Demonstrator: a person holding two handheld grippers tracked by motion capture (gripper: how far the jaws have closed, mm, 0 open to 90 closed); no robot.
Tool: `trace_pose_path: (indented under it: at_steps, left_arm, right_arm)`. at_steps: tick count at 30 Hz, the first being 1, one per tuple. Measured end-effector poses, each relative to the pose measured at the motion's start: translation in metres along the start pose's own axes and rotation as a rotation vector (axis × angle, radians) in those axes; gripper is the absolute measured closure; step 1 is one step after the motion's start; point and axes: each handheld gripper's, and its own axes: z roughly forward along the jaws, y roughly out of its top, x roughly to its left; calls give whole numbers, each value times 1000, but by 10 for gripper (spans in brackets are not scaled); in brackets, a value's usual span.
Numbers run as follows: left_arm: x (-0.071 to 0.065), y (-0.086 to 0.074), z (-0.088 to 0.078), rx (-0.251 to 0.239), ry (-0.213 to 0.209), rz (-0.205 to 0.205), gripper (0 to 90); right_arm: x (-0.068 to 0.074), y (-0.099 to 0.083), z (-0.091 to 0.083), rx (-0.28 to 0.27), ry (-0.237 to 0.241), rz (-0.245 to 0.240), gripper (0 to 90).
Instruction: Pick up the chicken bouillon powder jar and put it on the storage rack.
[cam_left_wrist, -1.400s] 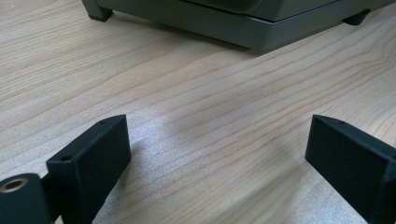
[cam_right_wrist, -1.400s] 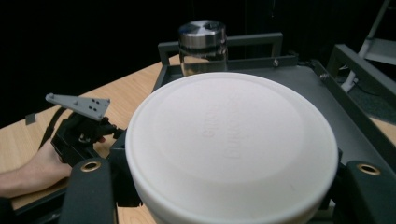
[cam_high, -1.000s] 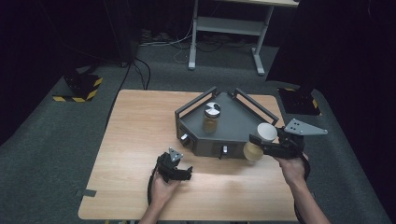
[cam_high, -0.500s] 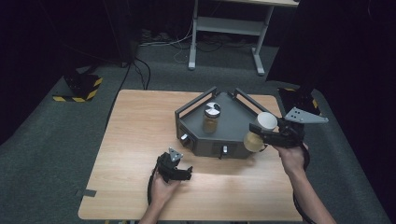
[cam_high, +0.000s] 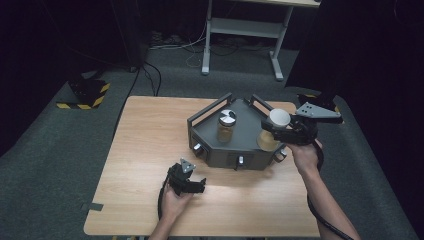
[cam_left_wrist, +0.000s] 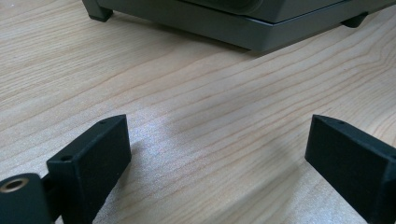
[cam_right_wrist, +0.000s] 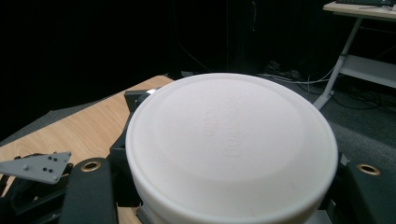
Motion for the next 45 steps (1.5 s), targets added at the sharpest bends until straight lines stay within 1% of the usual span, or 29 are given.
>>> trace_pose_path:
  at_steps: [11,15,16,17,18,19,22,29,30,35,45]
  left_arm:
    - [1,0,0,-3,-5,-5,68]
    - [1,0,0,-3,-4,-5,68]
    - [1,0,0,-3,-5,-5,68]
    - [1,0,0,-3,-5,-5,68]
    - [2,-1,0,-4,-6,-6,68]
    - [2,-1,0,-4,-6,-6,68]
    - [2,-1,0,-3,-6,-5,68]
    - [2,-1,0,-4,-6,-6,68]
    - [2,-1,0,-4,-6,-7,68]
    - [2,-1,0,-4,-6,-7,68]
    - [2,-1,0,-4,-7,-7,68]
  right_arm:
    - [1,8,18,17,-41,0,332]
    - [2,9,28,30,-59,-1,332]
    - [3,9,31,36,-68,-4,332]
    - [3,9,31,36,-68,-4,332]
    - [4,8,36,40,-77,-1,332]
    - [4,8,36,40,-77,-1,332]
    - [4,6,45,46,-94,8,332]
    - [5,2,56,56,-113,12,331]
    - [6,0,60,55,-120,19,331]
    - [7,-4,66,59,-127,23,331]
    - [5,-9,71,58,-126,20,331]
